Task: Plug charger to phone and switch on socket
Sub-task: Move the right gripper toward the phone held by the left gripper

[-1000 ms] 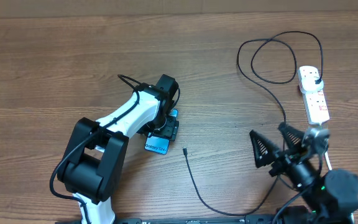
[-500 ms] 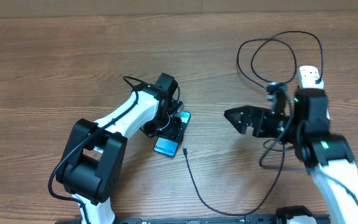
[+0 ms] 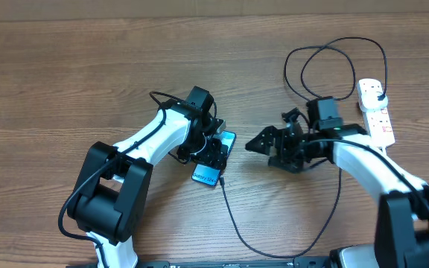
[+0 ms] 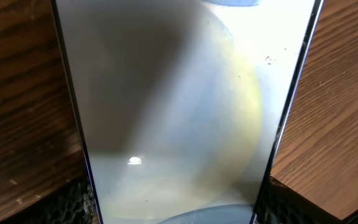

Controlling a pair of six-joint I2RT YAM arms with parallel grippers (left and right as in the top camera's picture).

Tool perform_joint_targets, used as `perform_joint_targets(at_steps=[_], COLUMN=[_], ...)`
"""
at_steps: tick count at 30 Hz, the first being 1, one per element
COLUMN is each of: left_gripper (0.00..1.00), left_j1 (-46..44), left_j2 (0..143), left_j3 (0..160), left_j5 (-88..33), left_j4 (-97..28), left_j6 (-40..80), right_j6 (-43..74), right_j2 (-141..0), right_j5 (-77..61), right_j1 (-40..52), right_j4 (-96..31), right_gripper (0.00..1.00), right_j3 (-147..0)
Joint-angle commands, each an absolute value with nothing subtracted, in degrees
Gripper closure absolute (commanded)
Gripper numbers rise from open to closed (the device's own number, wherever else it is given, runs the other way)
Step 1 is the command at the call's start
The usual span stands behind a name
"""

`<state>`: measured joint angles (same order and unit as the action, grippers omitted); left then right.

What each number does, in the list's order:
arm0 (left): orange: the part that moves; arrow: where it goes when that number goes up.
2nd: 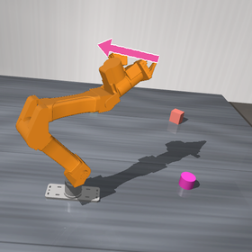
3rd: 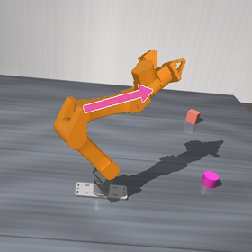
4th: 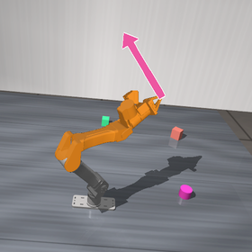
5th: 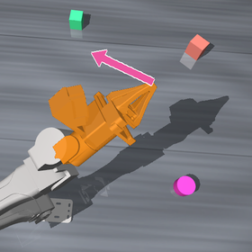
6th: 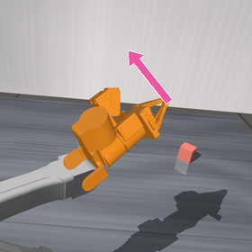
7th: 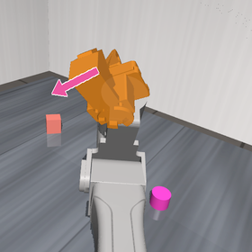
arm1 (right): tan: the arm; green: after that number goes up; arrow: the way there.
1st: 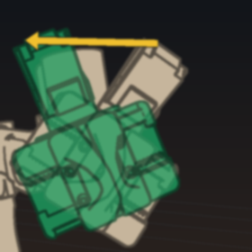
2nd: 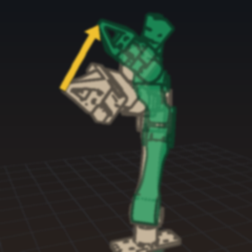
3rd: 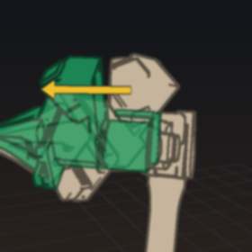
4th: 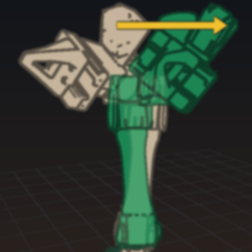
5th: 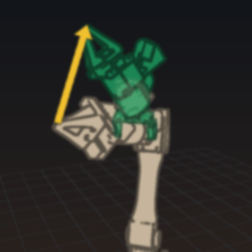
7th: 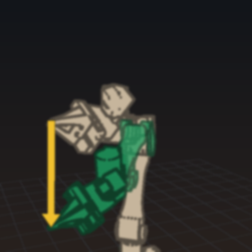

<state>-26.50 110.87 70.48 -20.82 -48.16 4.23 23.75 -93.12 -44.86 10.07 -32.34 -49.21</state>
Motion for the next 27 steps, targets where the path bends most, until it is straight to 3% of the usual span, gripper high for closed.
perform_joint_targets(at_steps=[1,7,19,27], left_gripper=[0.21,0.21,0.20,0.20], left_j1=[-26.5,-26.5,-26.5,-26.6], left_j2=[112.8,112.8,112.8,112.8], left_j3=[69.1,69.1,69.1,69.1], left_j5=[-22.6,-22.6,-25.7,-32.1], left_j4=[-47.9,-48.0,-48.4,-48.3], left_j6=[3.0,2.9,0.8,-2.9], right_j6=[29.2,40.1,48.2,48.2], right_j2=[-95.9,-99.4,-102.6,-102.6], right_j5=[-45.4,-33.9,-29.7,-30.0], right_j1=[12.5,18.3,20.6,20.7], right_j4=[-28.5,-20.0,-11.7,-9.9], right_gripper=[0.00,0.00,0.00,0.20], right_j3=[-50.2,-50.2,-50.2,-50.2])
